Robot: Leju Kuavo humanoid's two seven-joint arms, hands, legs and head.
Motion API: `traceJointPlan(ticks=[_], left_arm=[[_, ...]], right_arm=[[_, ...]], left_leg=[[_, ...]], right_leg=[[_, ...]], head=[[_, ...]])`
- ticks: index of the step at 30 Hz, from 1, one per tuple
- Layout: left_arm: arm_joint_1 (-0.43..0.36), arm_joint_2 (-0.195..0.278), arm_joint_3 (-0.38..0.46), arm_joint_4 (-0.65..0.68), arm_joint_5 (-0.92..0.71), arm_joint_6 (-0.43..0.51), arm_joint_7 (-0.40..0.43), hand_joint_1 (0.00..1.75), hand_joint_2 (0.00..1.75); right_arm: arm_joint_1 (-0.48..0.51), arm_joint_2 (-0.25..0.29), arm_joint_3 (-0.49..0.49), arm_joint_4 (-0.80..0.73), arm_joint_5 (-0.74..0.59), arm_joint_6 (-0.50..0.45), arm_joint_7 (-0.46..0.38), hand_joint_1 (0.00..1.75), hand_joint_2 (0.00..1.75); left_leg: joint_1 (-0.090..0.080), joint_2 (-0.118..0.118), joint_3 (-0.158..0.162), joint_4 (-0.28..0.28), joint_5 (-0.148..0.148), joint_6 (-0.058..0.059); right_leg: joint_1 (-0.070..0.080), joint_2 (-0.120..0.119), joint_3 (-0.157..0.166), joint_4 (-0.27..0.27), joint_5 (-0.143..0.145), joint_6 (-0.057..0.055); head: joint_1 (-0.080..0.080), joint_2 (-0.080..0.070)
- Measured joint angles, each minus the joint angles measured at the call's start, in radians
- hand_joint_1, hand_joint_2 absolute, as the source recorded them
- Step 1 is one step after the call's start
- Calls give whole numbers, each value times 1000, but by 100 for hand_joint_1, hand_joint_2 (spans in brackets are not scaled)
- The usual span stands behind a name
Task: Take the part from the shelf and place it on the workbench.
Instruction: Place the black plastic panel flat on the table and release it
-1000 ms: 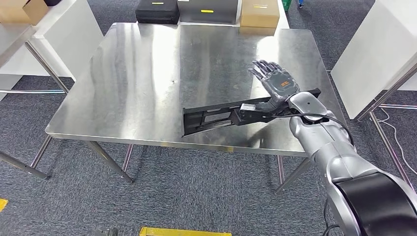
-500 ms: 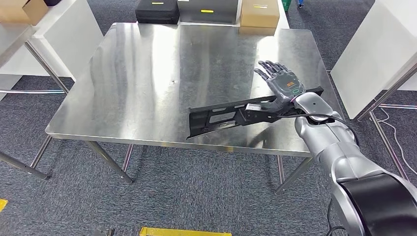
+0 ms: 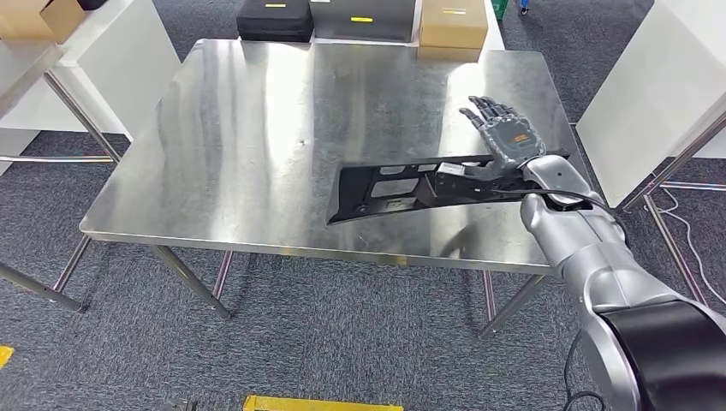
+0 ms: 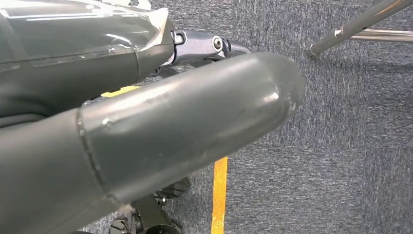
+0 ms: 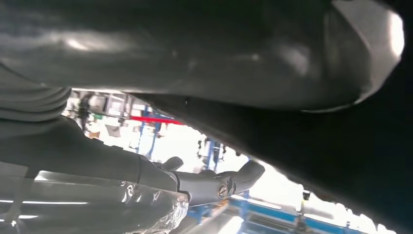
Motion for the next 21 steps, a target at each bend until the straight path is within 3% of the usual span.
traceJointPlan(ticks=[5,10,21], left_arm=[[3,9,1,0,-11,2,-13,0,0],[8,17,6,0,-17,1,-12,0,0],[16,33,14,0,-29,2,2,0,0]], right_arm=[[-75,-28,-58,22,1,142,38,0,0],[-109,-67,-102,47,-29,225,78,0,0],[-100,-147,-165,80,-35,244,88,0,0]], left_leg=[[0,0,0,0,0,0],[0,-2,-1,0,0,0],[0,-2,0,1,-1,1]], right_leg=[[0,0,0,0,0,0],[0,-2,0,0,0,0],[-1,-2,-1,0,0,0]], head=[[0,0],[0,0],[0,0]])
